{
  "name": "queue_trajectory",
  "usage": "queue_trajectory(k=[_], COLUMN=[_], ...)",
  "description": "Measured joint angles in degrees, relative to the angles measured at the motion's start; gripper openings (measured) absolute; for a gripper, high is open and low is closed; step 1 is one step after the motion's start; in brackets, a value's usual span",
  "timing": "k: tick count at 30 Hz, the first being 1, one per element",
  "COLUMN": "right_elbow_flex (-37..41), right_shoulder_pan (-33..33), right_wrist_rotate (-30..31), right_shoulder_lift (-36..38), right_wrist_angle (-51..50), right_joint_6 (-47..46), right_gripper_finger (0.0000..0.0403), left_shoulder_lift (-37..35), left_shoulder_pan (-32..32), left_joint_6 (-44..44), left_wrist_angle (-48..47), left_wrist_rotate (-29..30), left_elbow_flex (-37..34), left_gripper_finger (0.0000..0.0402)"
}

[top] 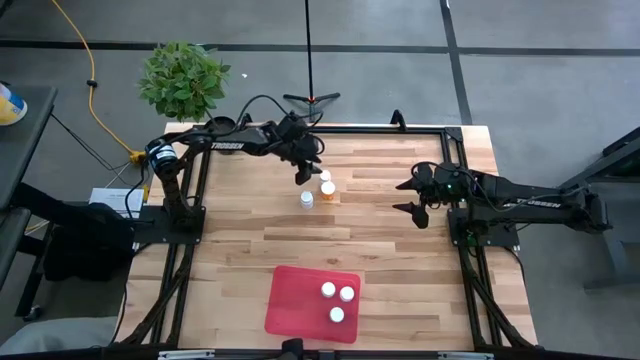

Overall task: Pick and place pill bottles into a basket
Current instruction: Put the white pill bottle into the red bin

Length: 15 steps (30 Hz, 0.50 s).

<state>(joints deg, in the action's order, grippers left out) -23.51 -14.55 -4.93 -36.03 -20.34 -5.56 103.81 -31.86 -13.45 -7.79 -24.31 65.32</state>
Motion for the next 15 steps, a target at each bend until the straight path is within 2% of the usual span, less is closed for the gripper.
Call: queue_trajectory(k=[9, 12, 15], right_elbow_flex=[0.00, 0.00, 0.00], right_shoulder_pan=[0.01, 0.01, 0.00], right_wrist_rotate=[0.00, 0.00, 0.00], right_shoulder_lift=[-0.02, -0.02, -0.02], right_wrist_angle=[0.00, 0.00, 0.00], right_joint_6=[0.00, 0.00, 0.00], right_gripper_finger=[0.0291, 0.0291, 0.0291], left_shoulder_lift=[0.00, 0.00, 0.00], left_shoulder_pan=[0.02, 0.02, 0.03], left_joint_6=[1.61, 1.92, 2.56], left_wrist_angle=[-2.73, -2.67, -2.69], left_wrist_rotate=[-0.02, -0.02, -0.02], left_elbow_flex=[2.92, 2.99, 3.01], left_gripper_finger=[0.0364, 0.0391, 0.0395])
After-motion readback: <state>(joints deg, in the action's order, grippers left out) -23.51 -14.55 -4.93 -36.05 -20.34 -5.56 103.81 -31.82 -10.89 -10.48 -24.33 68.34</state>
